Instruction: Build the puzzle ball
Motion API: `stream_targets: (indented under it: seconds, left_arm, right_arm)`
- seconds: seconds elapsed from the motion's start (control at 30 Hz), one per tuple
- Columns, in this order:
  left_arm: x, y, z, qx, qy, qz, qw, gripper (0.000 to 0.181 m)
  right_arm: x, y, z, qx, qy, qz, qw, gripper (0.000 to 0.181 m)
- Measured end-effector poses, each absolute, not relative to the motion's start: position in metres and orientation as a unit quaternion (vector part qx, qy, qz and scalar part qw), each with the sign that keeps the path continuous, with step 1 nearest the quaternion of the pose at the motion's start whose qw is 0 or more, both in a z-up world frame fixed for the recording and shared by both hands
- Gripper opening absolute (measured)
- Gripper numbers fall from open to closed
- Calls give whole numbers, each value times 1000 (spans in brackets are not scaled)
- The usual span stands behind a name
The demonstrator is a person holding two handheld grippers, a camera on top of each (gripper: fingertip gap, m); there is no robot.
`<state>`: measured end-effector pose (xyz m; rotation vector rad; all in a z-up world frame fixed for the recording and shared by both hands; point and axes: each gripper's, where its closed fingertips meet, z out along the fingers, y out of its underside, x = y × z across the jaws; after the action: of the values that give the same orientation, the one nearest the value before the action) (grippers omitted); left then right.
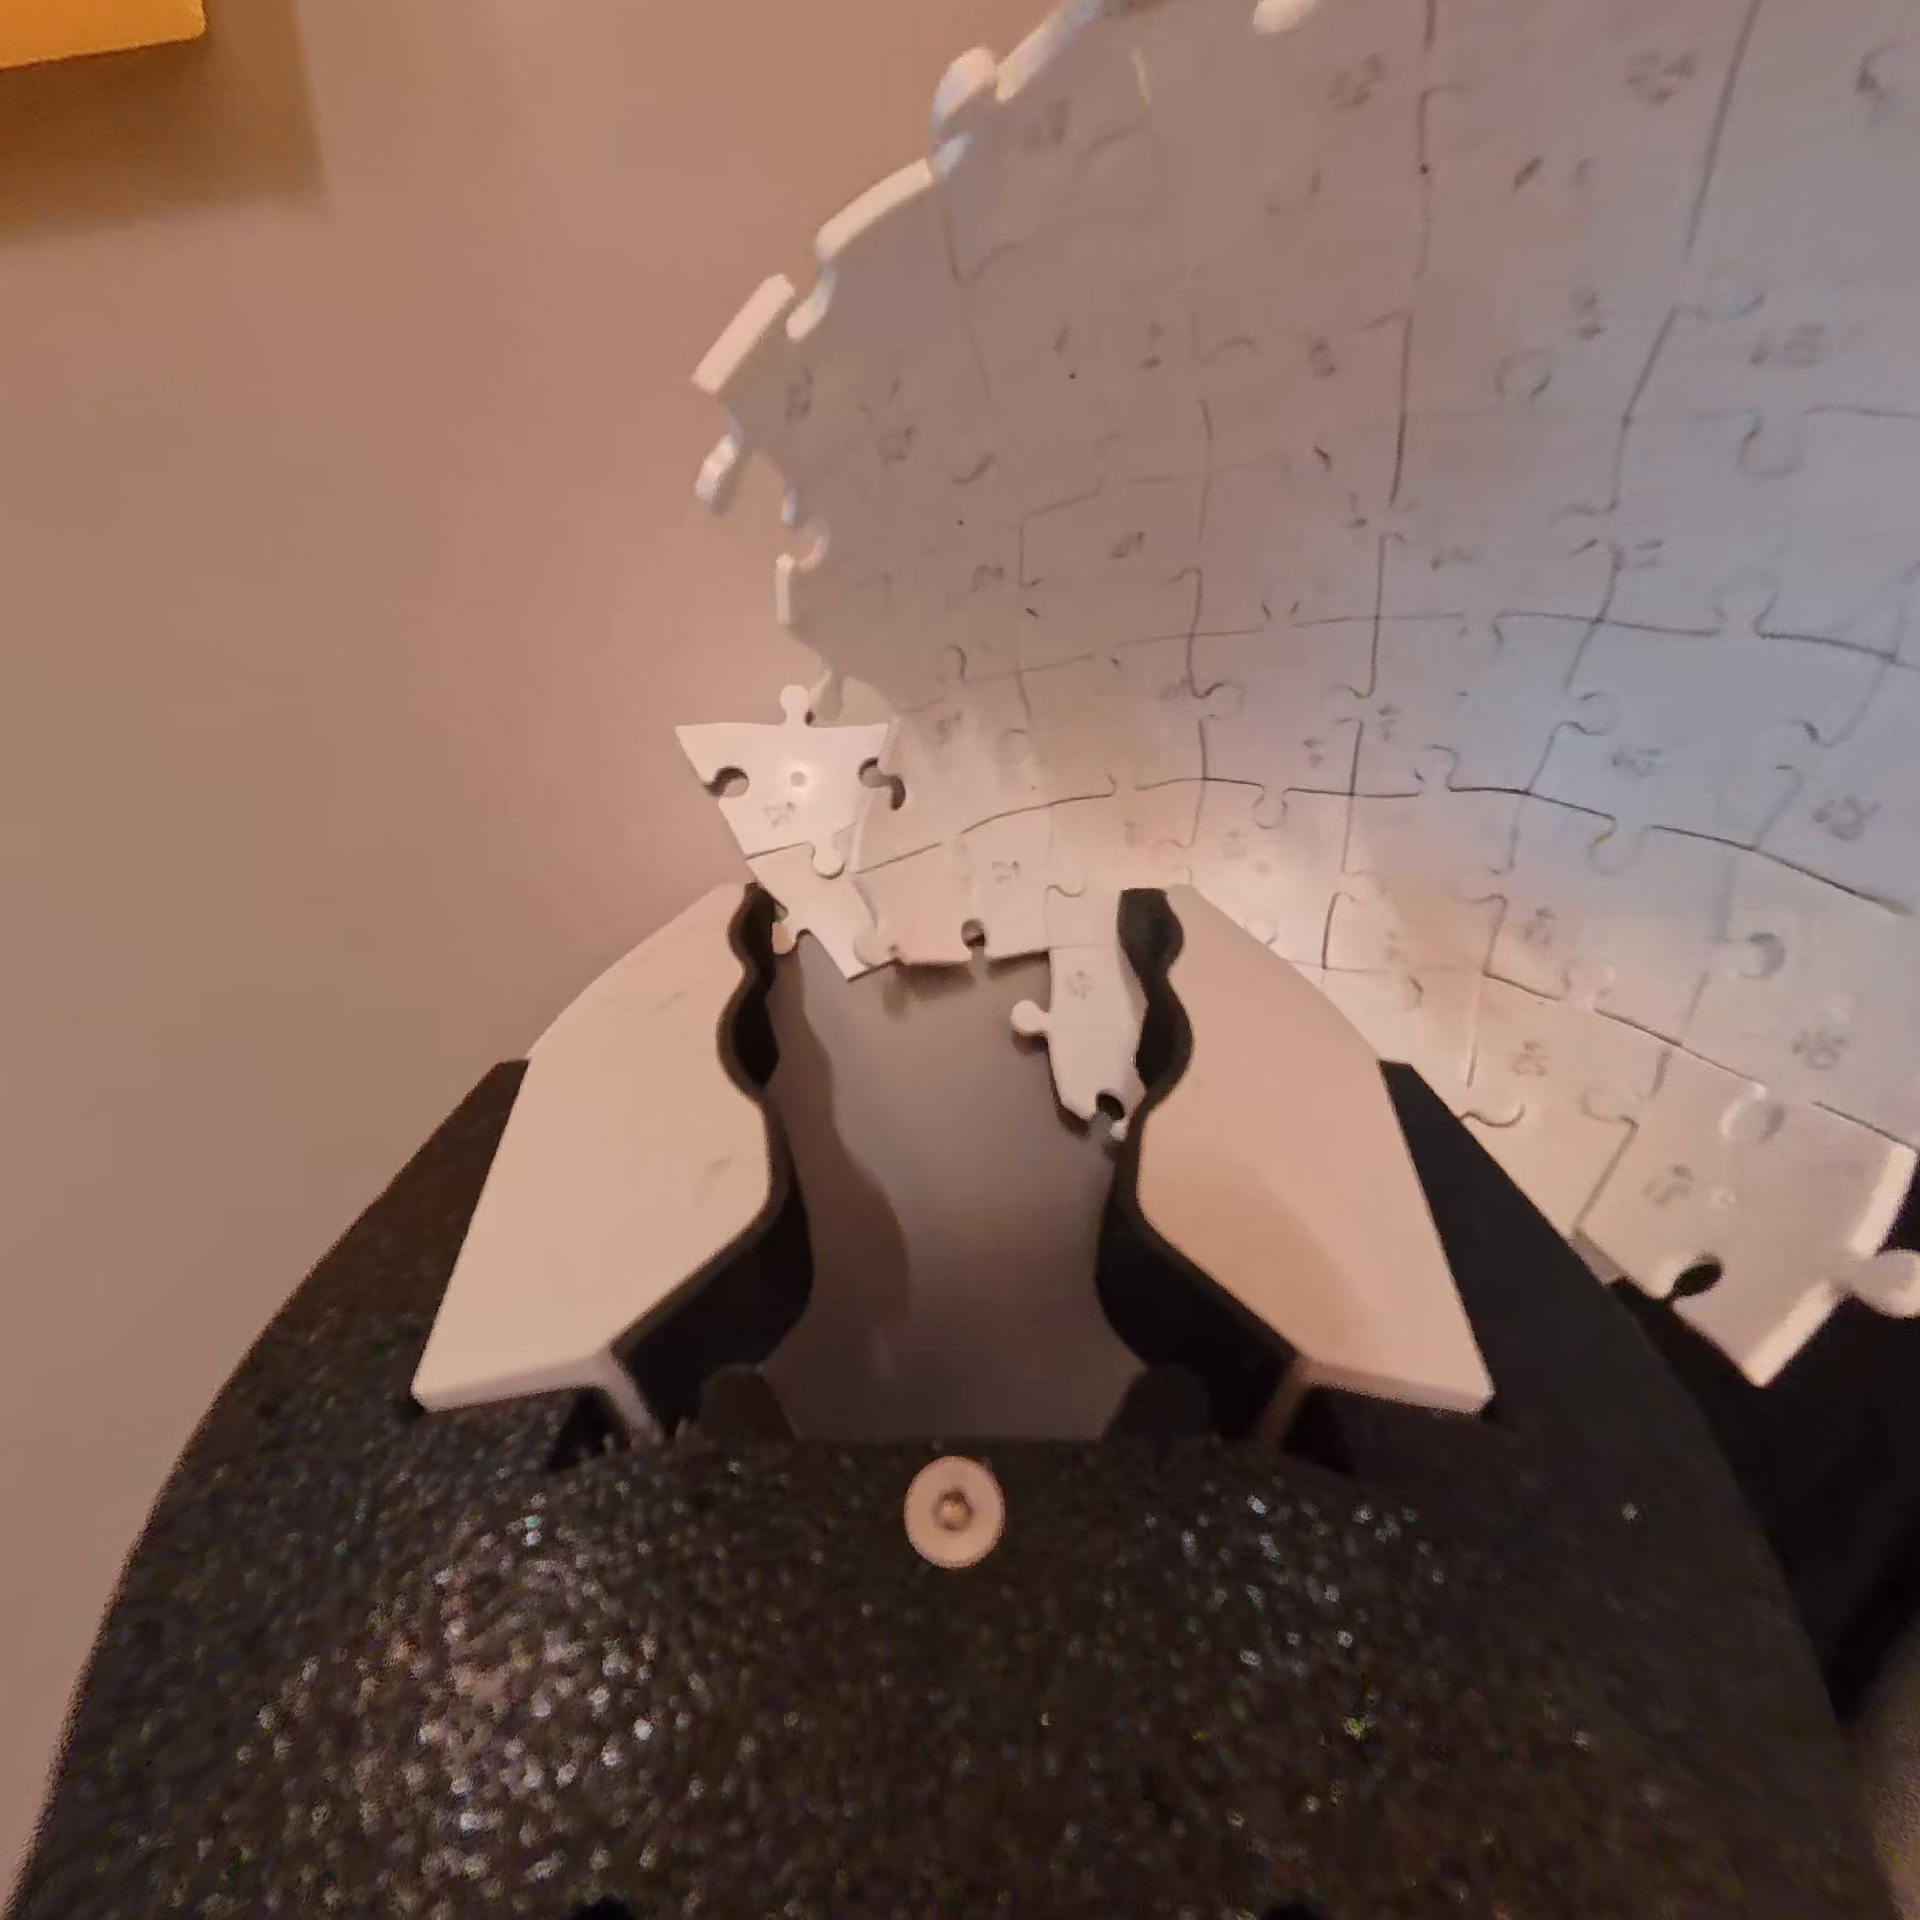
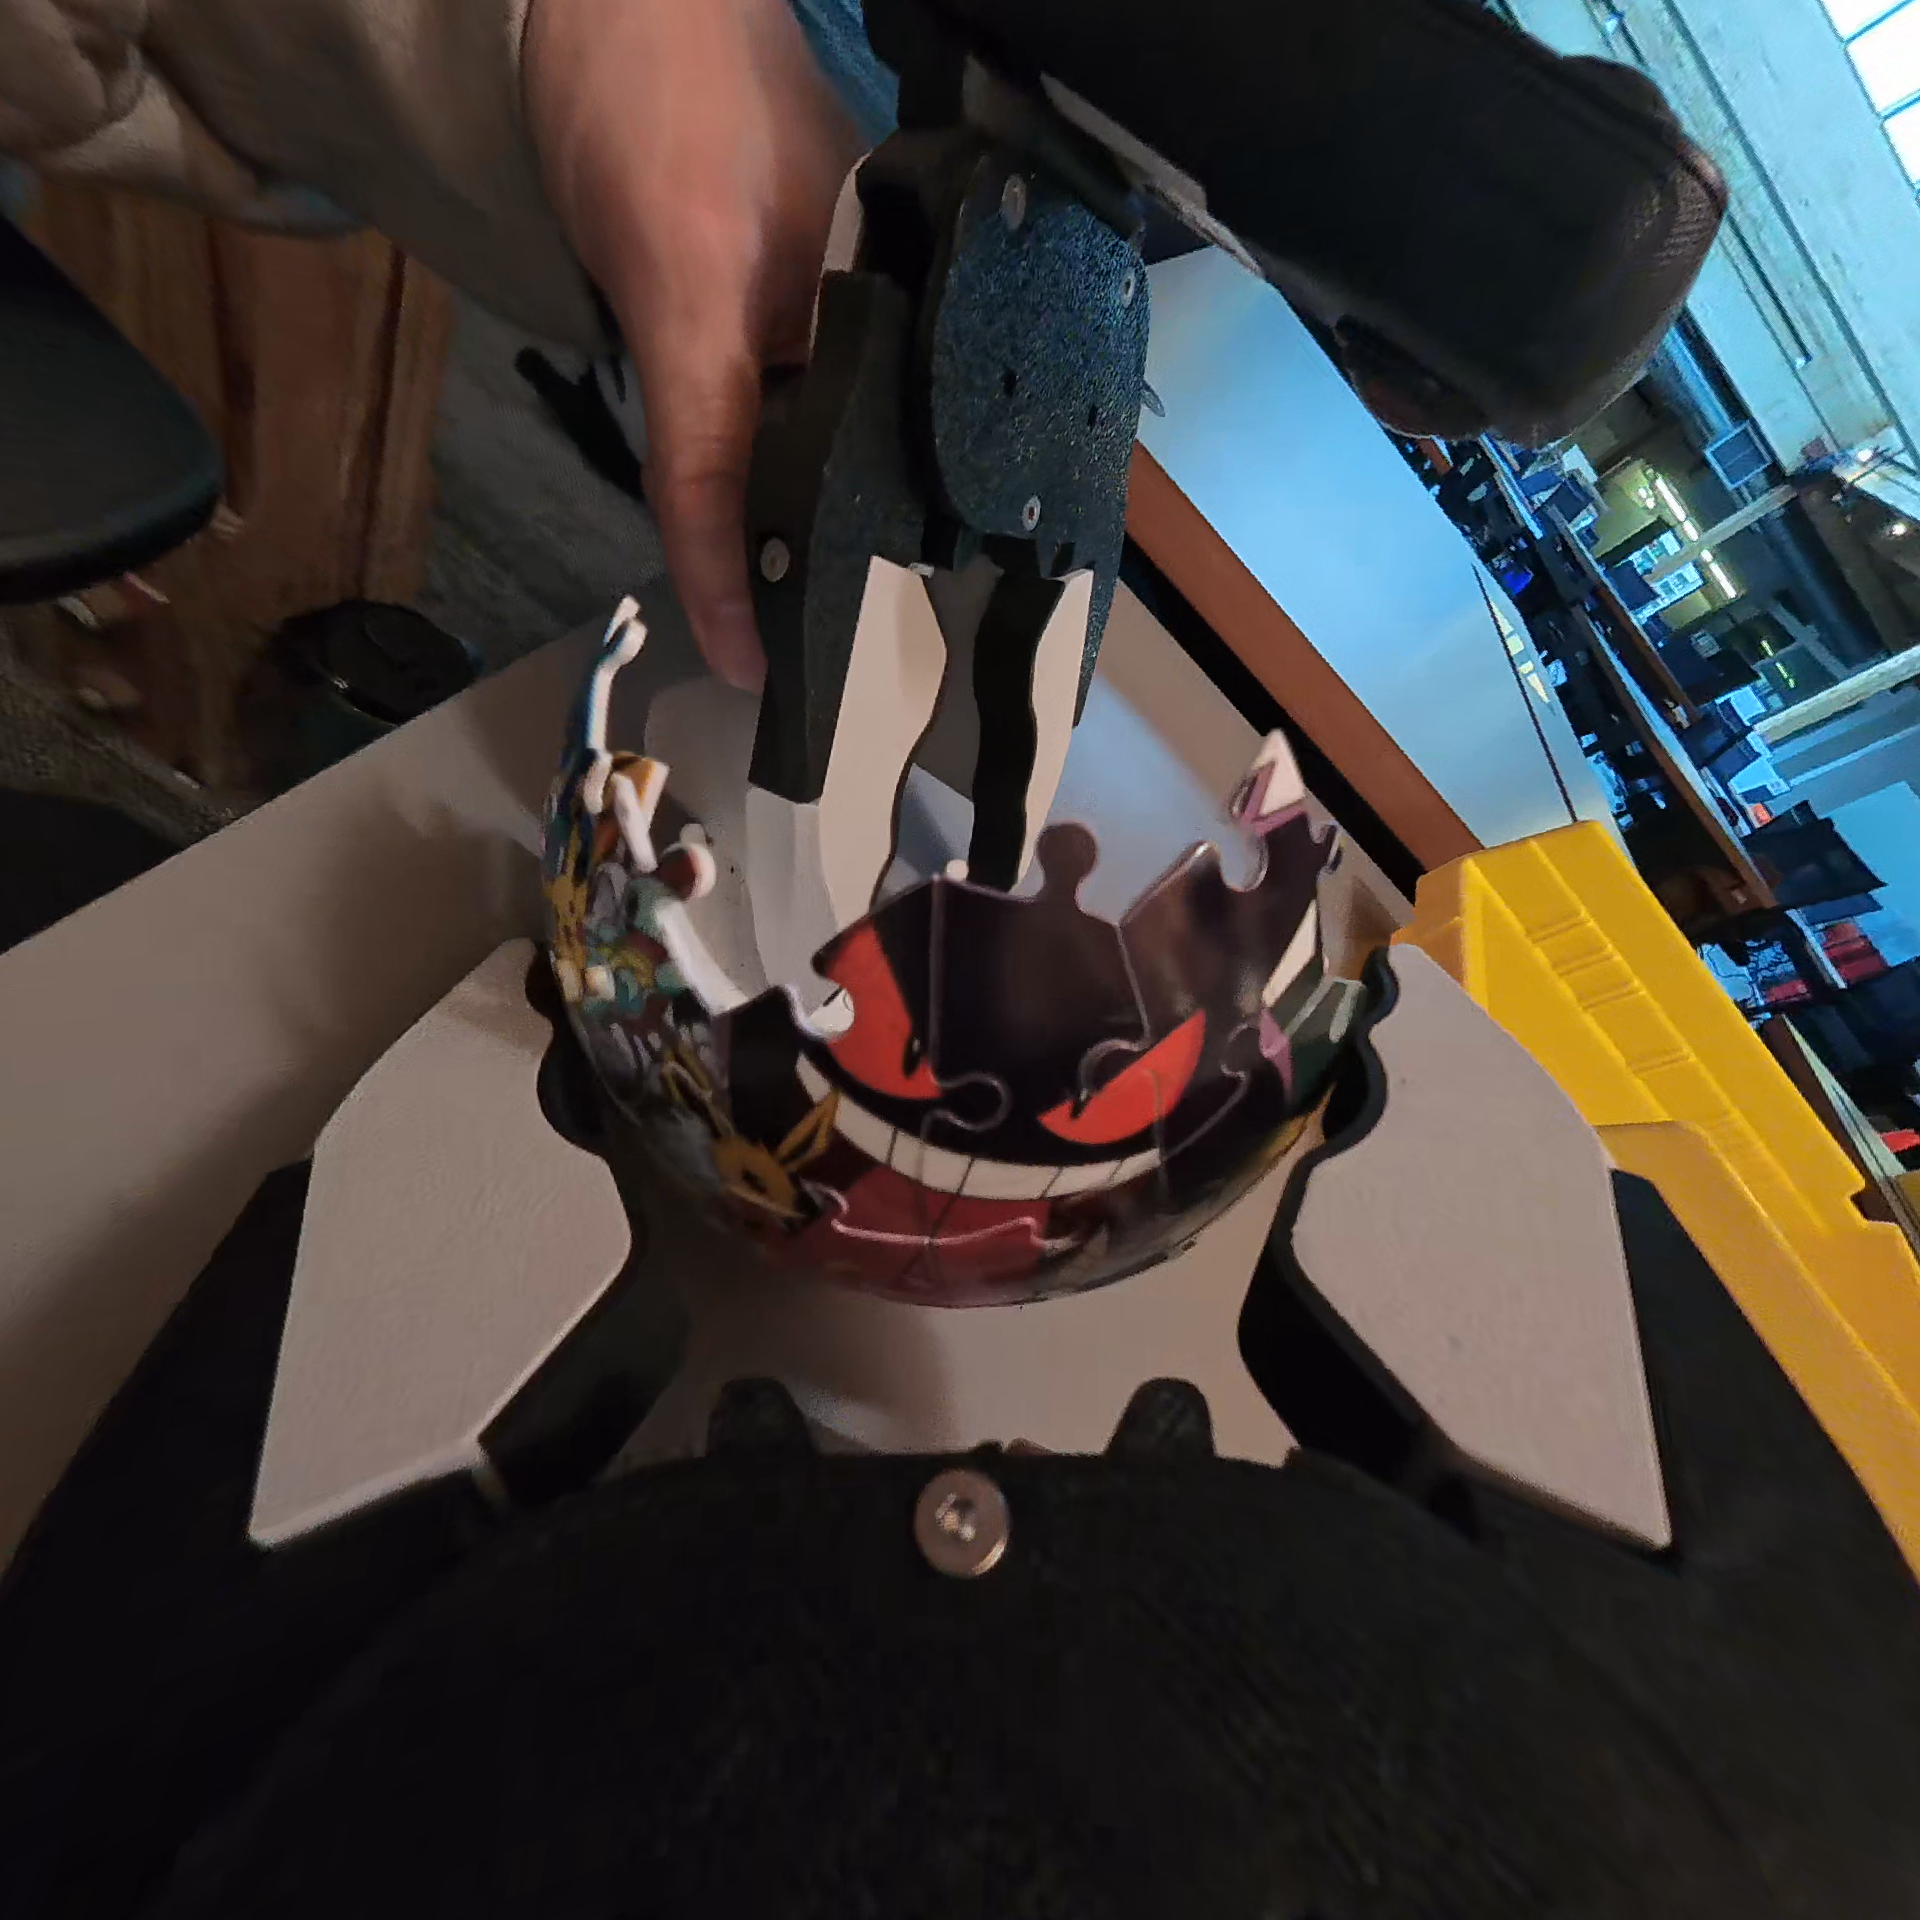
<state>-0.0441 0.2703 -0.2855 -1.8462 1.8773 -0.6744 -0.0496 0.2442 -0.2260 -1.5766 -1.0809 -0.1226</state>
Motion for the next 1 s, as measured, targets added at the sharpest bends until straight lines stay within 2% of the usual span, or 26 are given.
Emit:
stream_targets:
  seconds: [0.03, 0.27, 0.53, 0.87, 1.0]
  left_arm:
    - [-44, 270, -286, -664, 676, -242, 210, 67]
    - [-43, 271, -285, -665, 672, -246, 213, 66]
    - [-42, 271, -284, -672, 661, -263, 204, 71]
    - [-35, 270, -284, -673, 656, -266, 215, 71]
    - [-32, 272, -283, -674, 651, -267, 225, 76]
  right_arm:
    - [-49, 244, -226, -673, -461, -51, 576, 138]
    - [-54, 243, -226, -657, -476, -67, 580, 136]
    - [-50, 245, -233, -649, -519, -150, 536, 134]
    - [-54, 242, -230, -635, -541, -179, 522, 134]
    - [-43, 241, -231, -634, -560, -222, 485, 133]
